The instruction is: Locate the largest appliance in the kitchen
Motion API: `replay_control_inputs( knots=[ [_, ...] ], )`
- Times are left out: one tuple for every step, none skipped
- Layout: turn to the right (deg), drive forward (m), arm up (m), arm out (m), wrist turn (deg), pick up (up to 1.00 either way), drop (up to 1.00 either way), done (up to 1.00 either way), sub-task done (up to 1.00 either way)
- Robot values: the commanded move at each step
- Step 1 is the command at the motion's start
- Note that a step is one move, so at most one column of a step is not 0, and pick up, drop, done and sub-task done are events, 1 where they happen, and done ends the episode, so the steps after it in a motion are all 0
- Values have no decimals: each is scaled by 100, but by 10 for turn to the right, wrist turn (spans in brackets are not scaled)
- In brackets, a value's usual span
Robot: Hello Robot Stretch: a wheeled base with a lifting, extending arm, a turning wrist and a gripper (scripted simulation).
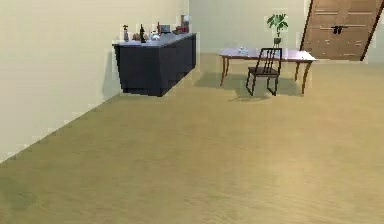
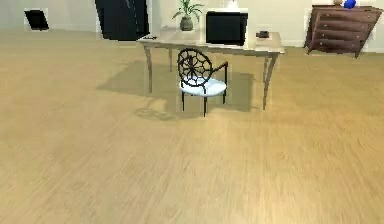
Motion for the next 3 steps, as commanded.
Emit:
replay_control_inputs(
  knots=[
    [0, 100, 0, 0, 0, 0, 0, 0, 0],
    [0, 100, 0, 0, 0, 0, 0, 0, 0],
    [0, 100, 0, 0, 0, 0, 0, 0, 0]
  ],
)
